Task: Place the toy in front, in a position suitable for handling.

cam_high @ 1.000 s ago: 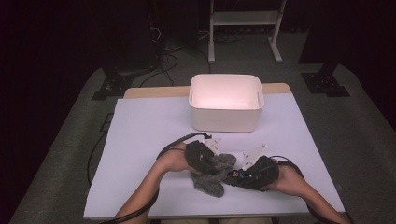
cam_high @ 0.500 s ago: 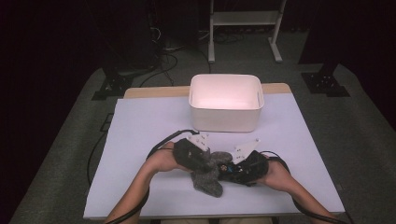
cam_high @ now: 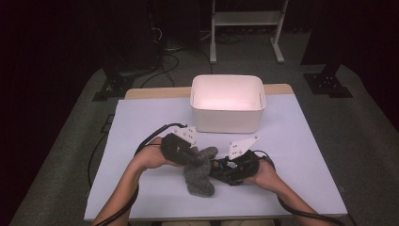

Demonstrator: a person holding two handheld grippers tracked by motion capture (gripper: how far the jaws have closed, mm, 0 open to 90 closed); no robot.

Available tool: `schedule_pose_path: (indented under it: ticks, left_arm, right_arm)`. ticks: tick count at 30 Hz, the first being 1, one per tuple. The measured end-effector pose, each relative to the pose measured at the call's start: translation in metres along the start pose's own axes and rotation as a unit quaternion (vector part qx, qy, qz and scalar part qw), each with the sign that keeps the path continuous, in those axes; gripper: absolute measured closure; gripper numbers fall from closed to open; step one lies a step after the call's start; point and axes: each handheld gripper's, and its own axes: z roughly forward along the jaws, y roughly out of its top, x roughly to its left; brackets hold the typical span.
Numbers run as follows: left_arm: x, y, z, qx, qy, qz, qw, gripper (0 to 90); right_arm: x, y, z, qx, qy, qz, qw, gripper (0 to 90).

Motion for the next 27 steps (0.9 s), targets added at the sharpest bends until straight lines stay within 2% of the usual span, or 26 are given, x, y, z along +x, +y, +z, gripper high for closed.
schedule_pose_path:
  ticks: [3,11,12,16,17,22,27]
  left_arm:
    - [0.002,-0.003,0.007,-0.008,-0.01,-0.008,0.9999,82.0]
    - [0.002,0.004,0.011,-0.006,-0.013,-0.001,0.9999,81.9]
    - [0.002,0.005,0.012,0.0,-0.012,0.001,0.9999,81.9]
    - [0.002,0.006,0.016,0.002,-0.015,0.004,0.9999,81.9]
    - [0.001,0.009,0.018,0.002,-0.018,0.005,0.9998,81.9]
    - [-0.001,0.021,0.022,-0.012,-0.031,0.02,0.9992,81.9]
    - [-0.004,0.028,0.019,-0.013,-0.031,0.03,0.999,81.9]
  right_arm:
    - [0.002,-0.006,-0.006,-0.008,-0.004,0.003,1.0,57.0]
    - [0.009,-0.016,-0.023,-0.02,-0.016,-0.005,0.9997,56.2]
    - [0.01,-0.016,-0.026,-0.018,-0.019,-0.006,0.9996,56.1]
    - [0.011,-0.017,-0.033,-0.012,-0.023,-0.007,0.9996,55.9]
    - [0.012,-0.017,-0.039,0.0,-0.028,-0.01,0.9995,55.8]
    - [0.016,-0.013,-0.048,0.03,-0.039,-0.021,0.9986,56.3]
    - [0.014,-0.013,-0.047,0.019,-0.036,-0.015,0.9991,56.6]
